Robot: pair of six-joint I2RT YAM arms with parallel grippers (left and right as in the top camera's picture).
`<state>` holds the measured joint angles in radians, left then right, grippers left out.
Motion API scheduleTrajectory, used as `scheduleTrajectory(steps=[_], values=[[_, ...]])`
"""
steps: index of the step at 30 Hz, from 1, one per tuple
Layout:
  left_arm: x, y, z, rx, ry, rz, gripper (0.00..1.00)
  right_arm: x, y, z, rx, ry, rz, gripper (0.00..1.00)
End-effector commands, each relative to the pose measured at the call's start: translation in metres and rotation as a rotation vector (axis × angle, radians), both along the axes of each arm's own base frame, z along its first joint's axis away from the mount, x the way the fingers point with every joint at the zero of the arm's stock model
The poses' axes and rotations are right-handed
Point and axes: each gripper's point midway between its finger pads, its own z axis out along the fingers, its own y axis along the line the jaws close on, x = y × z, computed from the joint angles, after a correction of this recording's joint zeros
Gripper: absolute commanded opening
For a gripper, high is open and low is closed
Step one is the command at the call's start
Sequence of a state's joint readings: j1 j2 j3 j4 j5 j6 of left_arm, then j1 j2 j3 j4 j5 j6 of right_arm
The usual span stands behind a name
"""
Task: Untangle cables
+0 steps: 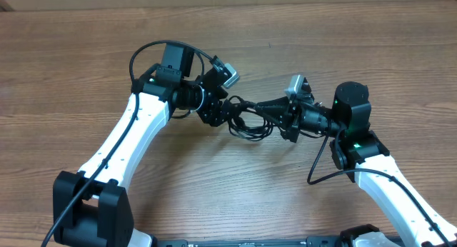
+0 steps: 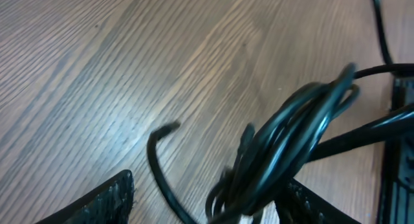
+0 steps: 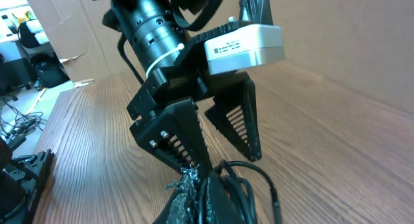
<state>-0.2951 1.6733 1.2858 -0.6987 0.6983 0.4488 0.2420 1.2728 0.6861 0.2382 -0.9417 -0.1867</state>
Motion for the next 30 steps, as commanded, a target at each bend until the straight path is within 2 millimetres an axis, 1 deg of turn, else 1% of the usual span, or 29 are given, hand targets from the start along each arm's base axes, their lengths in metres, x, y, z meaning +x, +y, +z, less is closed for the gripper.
scheduleTrajectory(steps=[1,4,6,7,8,10,11,24,30], values=[[-0.007,-0.009,0.019,-0.056,-0.042,-0.059,0.67,-0.001,0.002,0.012,0.019,-0.037,0.025,0.04],[-0.008,-0.009,0.019,-0.054,-0.036,-0.059,0.61,-0.001,0.002,0.014,0.021,-0.045,0.025,0.04],[-0.008,-0.009,0.019,-0.054,-0.035,-0.059,0.54,-0.001,0.002,0.014,0.021,-0.045,0.025,0.04],[-0.008,-0.009,0.019,-0.054,-0.035,-0.059,0.49,-0.001,0.002,0.014,0.021,-0.045,0.025,0.04],[-0.008,-0.009,0.019,-0.054,-0.036,-0.059,0.4,-0.001,0.002,0.013,0.021,-0.044,0.025,0.04],[-0.008,-0.009,0.019,-0.054,-0.036,-0.059,0.12,-0.001,0.002,0.014,0.021,-0.045,0.025,0.04],[-0.008,-0.009,0.019,-0.054,-0.036,-0.059,0.04,-0.001,0.002,0.013,0.021,-0.044,0.025,0.04],[-0.006,-0.007,0.017,-0.036,-0.04,-0.049,0.04,-0.001,0.002,0.014,0.021,-0.045,0.025,0.04],[0.003,0.012,-0.002,0.097,-0.038,0.04,0.04,0.0,0.002,0.018,0.027,-0.07,0.025,0.04]])
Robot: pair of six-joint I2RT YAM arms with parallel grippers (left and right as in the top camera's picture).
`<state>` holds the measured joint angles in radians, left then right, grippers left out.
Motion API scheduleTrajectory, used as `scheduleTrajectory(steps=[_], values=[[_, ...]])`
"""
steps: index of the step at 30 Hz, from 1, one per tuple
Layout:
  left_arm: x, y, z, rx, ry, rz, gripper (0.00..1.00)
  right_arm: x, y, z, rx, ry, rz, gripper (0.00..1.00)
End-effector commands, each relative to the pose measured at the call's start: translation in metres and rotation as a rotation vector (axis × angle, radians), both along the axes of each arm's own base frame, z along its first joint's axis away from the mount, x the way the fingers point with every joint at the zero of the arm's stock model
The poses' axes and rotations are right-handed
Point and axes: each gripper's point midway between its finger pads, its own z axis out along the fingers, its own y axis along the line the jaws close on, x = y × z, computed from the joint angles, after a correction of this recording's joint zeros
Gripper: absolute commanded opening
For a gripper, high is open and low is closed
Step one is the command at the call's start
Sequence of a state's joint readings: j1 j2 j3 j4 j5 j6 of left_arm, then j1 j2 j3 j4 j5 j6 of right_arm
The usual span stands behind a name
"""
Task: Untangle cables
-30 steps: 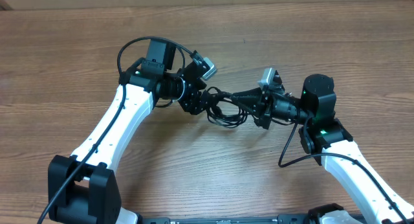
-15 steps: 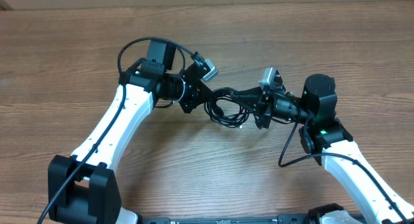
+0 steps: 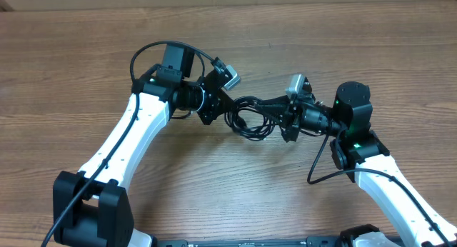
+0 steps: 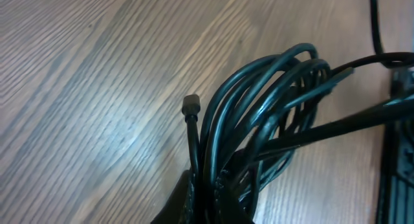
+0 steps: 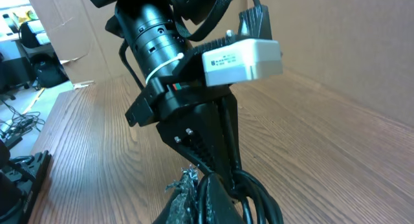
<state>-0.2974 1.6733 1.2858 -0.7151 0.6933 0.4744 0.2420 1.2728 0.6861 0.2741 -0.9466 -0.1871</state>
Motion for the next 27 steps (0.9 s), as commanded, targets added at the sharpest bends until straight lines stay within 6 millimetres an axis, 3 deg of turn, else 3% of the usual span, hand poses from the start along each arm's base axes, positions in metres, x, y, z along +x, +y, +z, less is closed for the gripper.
scheduleTrajectory(steps=[1,7,16,22,27], values=[[0.007,0.016,-0.003,0.108,-0.028,0.08,0.04,-0.001,0.001,0.013,0.018,-0.041,0.021,0.04],[0.019,0.043,-0.018,0.249,0.008,0.258,0.04,0.001,0.002,0.019,0.027,-0.079,0.02,0.04],[0.019,0.05,-0.022,0.282,0.02,0.291,0.04,0.008,-0.001,0.021,0.023,-0.099,-0.025,0.04],[0.013,0.056,-0.031,0.316,0.044,0.297,0.04,0.036,-0.017,0.019,0.037,-0.02,-0.215,0.04],[0.007,0.057,-0.037,0.325,0.065,0.293,0.04,0.063,-0.049,0.018,0.112,0.122,-0.413,0.04]])
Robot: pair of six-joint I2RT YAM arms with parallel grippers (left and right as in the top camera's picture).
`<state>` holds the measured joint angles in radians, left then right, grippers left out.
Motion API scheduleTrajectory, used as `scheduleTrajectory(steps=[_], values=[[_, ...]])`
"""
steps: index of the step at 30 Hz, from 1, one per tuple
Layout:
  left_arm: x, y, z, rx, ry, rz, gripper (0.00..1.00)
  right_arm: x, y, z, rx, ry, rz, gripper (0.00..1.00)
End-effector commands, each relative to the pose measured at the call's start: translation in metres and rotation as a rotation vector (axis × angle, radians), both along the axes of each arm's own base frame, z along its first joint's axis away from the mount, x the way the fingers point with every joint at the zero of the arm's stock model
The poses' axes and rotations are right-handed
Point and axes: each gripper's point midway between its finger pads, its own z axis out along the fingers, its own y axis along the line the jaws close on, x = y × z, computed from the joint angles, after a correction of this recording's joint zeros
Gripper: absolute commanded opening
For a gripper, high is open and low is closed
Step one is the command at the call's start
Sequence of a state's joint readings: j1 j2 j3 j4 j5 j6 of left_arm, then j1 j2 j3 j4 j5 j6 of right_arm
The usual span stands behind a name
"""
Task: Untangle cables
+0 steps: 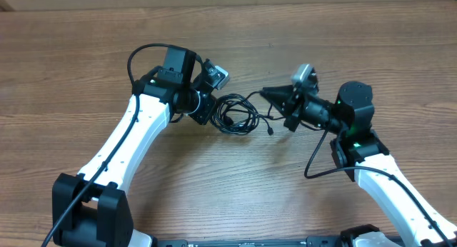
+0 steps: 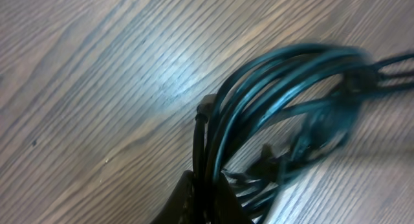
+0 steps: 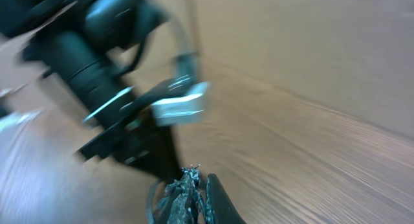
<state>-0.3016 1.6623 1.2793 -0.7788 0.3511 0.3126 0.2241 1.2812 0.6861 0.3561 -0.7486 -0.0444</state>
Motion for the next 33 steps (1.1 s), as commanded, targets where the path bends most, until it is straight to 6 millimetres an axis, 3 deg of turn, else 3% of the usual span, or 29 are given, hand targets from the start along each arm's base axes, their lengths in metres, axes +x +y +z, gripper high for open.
scheduleTrajectory(steps=[1,5,9,11,13,19,23,33], values=[[-0.005,0.01,-0.007,0.047,0.01,0.024,0.04,0.028,-0.034,0.012,0.091,0.086,-0.201,0.04],[-0.007,0.01,-0.009,0.045,0.015,0.023,0.04,0.039,-0.06,0.011,0.158,0.164,-0.283,0.04],[-0.007,0.005,-0.007,0.02,0.014,0.014,0.04,0.04,-0.07,0.006,0.167,0.198,-0.298,0.04],[-0.007,0.001,-0.004,-0.007,0.013,0.002,0.05,0.036,-0.067,0.004,0.166,0.215,-0.272,0.04],[-0.006,-0.005,-0.002,-0.037,0.009,-0.01,0.04,0.03,-0.061,0.002,0.164,0.229,-0.225,0.13],[-0.004,-0.018,0.007,-0.116,-0.006,-0.043,0.04,-0.001,-0.039,-0.005,0.09,0.188,-0.001,0.47],[-0.005,-0.024,0.011,-0.152,-0.007,-0.06,0.04,-0.009,-0.036,-0.017,0.048,0.197,0.04,0.54],[-0.006,-0.045,0.029,-0.29,-0.027,-0.129,0.04,-0.029,-0.02,-0.04,-0.051,0.197,0.124,0.55]])
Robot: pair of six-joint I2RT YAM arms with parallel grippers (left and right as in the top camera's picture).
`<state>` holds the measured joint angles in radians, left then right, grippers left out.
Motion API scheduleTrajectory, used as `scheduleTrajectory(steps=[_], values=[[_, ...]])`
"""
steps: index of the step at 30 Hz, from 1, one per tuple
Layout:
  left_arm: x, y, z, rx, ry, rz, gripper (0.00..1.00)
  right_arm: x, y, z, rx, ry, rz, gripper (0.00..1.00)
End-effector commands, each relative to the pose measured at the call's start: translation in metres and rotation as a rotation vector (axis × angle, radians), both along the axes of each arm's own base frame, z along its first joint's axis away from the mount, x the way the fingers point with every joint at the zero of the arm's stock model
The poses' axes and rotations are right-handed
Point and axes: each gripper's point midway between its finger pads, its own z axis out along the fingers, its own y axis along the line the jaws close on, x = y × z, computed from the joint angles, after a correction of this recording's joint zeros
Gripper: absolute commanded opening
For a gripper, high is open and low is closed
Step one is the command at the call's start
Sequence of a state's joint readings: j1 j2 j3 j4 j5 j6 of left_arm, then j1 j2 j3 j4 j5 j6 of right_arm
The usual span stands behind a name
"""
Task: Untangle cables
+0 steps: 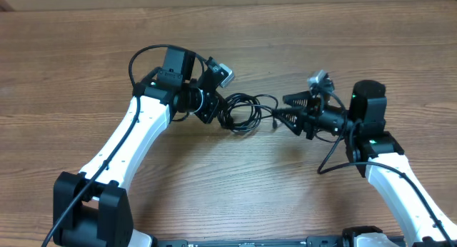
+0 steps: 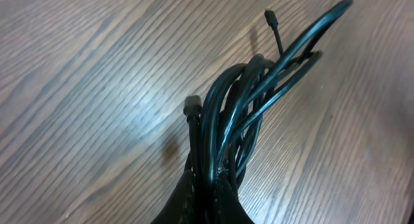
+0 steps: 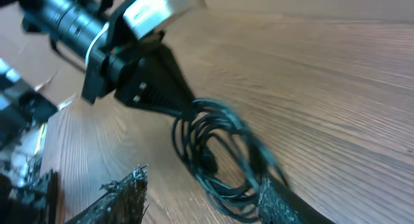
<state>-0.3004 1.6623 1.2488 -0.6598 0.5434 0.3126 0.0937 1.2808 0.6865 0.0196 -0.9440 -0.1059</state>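
A bundle of black cable (image 1: 243,113) in loose coils lies on the wooden table (image 1: 86,47) between the arms. My left gripper (image 1: 214,108) is shut on the coils' left end; in the left wrist view the cable (image 2: 246,101) runs up out of the closed jaws, with one plug end (image 2: 192,106) beside them and another (image 2: 270,17) farther off. My right gripper (image 1: 280,111) stands open just right of the bundle, nothing between its fingers. The right wrist view shows the coils (image 3: 220,146) ahead of the spread fingertips (image 3: 126,185).
The left arm (image 1: 136,125) reaches in from the lower left and the right arm (image 1: 385,168) from the lower right. The right arm's own black lead (image 1: 332,158) loops beside it. Bare wood surrounds the bundle.
My right gripper, then shut on the cable's right end, is now open and holds nothing, slightly farther right and lower. The left gripper still grips the coils, which now sit slightly farther right.
First the left gripper stood open around the bundle while the right held its other end. Then the left was shut on the coils. Then both grippers were farther apart with the cable stretched between them. Now the right gripper is open and only the left holds the bundle.
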Motion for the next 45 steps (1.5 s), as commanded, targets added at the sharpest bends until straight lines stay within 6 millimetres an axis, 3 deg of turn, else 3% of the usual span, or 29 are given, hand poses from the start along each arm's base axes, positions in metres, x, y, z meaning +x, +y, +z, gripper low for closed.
scheduleTrajectory(steps=[1,16,24,35,41,45], values=[[-0.008,-0.016,0.017,-0.112,0.006,-0.056,0.04,-0.006,0.009,0.009,-0.027,-0.094,0.064,0.55],[-0.021,-0.043,0.05,-0.329,-0.003,-0.187,0.04,-0.007,0.007,-0.007,-0.103,-0.101,0.059,0.55],[-0.027,-0.052,0.066,-0.427,-0.012,-0.254,0.05,-0.003,0.004,-0.01,-0.126,-0.101,0.028,0.64],[-0.039,-0.059,0.084,-0.531,-0.002,-0.33,0.04,0.004,-0.002,-0.015,-0.161,-0.093,-0.02,0.68],[-0.037,-0.06,0.085,-0.533,-0.02,-0.333,0.05,-0.008,0.004,-0.015,-0.125,-0.06,0.036,0.68],[-0.035,-0.06,0.086,-0.531,-0.029,-0.334,0.04,-0.021,0.012,-0.01,-0.07,-0.04,0.112,0.63]])
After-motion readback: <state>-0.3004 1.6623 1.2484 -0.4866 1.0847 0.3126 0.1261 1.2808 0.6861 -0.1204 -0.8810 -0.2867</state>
